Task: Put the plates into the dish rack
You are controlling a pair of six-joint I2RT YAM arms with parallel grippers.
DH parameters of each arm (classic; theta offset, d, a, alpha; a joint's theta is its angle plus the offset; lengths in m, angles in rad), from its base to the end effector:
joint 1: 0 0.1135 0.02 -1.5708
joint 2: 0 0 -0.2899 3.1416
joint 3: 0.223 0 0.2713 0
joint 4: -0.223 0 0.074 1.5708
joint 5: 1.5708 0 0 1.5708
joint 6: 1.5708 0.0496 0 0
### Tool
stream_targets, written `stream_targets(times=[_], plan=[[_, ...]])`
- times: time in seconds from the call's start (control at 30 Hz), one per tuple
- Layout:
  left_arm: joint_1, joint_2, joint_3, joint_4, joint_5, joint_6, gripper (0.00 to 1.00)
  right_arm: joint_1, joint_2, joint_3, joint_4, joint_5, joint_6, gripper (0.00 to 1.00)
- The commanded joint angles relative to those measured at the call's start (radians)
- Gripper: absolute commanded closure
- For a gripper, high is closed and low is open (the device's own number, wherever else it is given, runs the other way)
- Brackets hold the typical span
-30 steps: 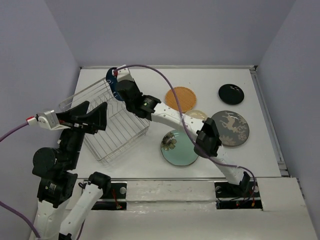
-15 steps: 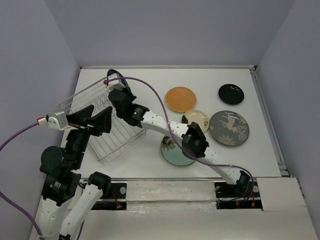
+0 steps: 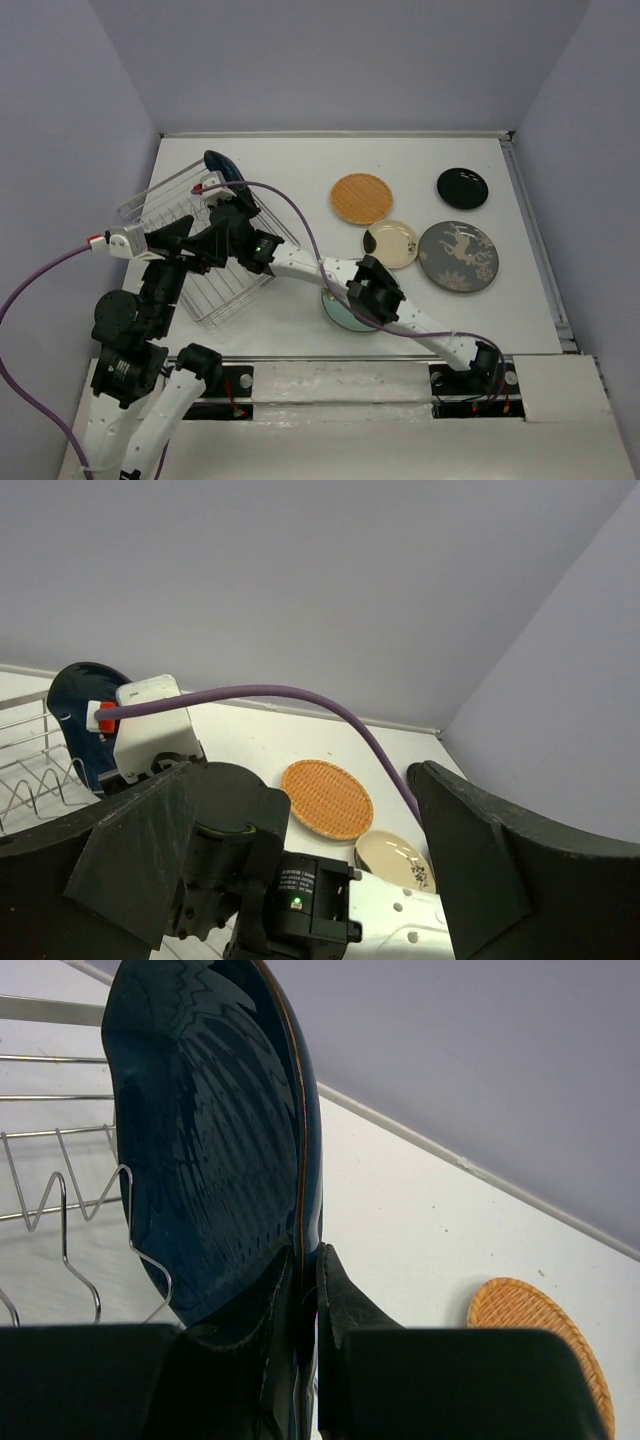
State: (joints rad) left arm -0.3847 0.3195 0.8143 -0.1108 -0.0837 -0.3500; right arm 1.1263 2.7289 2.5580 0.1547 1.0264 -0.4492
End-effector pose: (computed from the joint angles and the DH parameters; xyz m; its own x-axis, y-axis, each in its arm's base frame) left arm 0.0605 -0.0200 0.4292 0.2226 -0.4588 -0.8602 0.4029 0.8468 -0.3473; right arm 0.3205 0.5742 0.2423 0.0371 -0.4452 -0.8947 -0.0929 0.8899 -0.4467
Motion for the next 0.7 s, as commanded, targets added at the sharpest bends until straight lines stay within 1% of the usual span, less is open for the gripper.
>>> stream_targets(times=[0.0, 0.17, 0.3, 0.37, 0.5, 0.67], plan=[[-0.005, -0.013, -0.007, 0.059, -0.017, 0.005, 0.01, 0.029, 0.04, 0.021, 0.106, 0.04, -0.071, 0.93], [-0.003, -0.013, -0.01, 0.059, -0.025, 0.009, 0.01, 0.038, 0.052, -0.034, 0.112, 0.024, -0.082, 0.93], [-0.003, -0.008, -0.038, 0.076, -0.025, 0.003, 0.01, 0.047, 0.095, -0.039, 0.161, 0.02, -0.172, 0.93], [-0.003, -0.007, -0.043, 0.082, -0.027, 0.005, 0.01, 0.047, 0.104, -0.042, 0.169, 0.027, -0.184, 0.93], [-0.003, 0.009, -0.04, 0.1, -0.03, 0.012, 0.01, 0.047, 0.074, -0.105, 0.171, 0.008, -0.129, 0.93], [-0.005, 0.026, -0.027, 0.103, -0.028, 0.023, 0.01, 0.033, 0.055, -0.117, 0.155, 0.008, -0.046, 0.93]])
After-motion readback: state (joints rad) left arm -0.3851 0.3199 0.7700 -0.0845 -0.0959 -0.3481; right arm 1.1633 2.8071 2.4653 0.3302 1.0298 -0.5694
